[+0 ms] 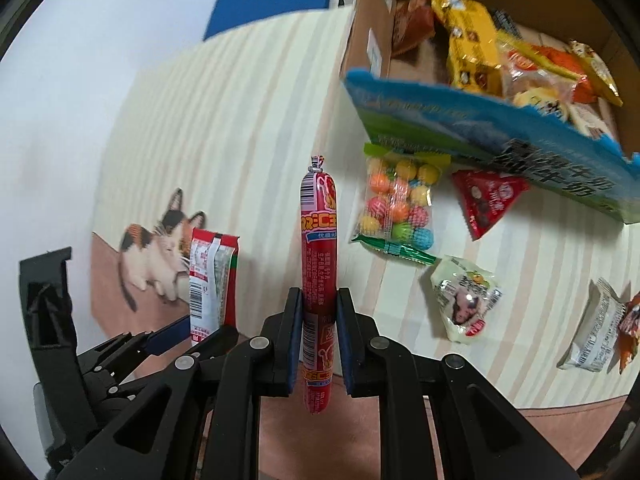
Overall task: Organize snacks
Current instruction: 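Carry the packet and sausage into the box and open both tools, then grasp the clear face-print snack bag with the left tool while the right tool grasps the white cookie pack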
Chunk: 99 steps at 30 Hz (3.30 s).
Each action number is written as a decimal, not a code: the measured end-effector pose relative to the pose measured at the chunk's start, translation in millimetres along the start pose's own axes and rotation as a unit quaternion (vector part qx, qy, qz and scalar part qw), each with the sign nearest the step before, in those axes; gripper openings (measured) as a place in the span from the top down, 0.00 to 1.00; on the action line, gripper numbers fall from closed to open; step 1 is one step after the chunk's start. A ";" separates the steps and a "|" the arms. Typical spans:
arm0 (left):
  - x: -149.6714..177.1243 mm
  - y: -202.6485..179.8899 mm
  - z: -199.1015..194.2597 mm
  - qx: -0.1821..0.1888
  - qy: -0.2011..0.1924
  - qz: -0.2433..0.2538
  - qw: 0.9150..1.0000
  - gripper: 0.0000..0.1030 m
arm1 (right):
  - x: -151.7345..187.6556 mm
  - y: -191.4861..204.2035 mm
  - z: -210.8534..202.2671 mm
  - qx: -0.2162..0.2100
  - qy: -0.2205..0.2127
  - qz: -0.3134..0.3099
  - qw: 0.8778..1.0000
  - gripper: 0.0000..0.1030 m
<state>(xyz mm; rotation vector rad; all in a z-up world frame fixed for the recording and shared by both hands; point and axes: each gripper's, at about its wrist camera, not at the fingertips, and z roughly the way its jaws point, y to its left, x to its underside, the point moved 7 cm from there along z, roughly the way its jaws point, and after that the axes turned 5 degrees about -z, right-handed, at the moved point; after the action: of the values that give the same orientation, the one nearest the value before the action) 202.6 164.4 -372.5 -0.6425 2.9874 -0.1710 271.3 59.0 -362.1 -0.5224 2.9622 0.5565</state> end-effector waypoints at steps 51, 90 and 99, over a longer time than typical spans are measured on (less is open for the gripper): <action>-190.9 -250.9 21.1 -0.022 0.046 0.106 0.993 0.13 | -129.4 -300.5 -110.0 0.124 0.008 0.124 0.985 0.14; -4.9 -179.8 75.8 -0.045 0.059 0.106 0.992 0.13 | 113.6 -306.9 -45.4 0.067 0.021 0.256 0.964 0.09; -5.5 -185.6 114.2 -0.067 0.089 0.119 0.987 0.13 | 105.3 -317.7 -14.2 0.083 0.037 0.276 0.957 0.09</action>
<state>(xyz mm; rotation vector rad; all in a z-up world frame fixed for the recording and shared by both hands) 294.3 -11.9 -461.9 -0.2900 3.2362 -0.0125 282.0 -257.6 -471.1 0.3226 3.1732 0.3182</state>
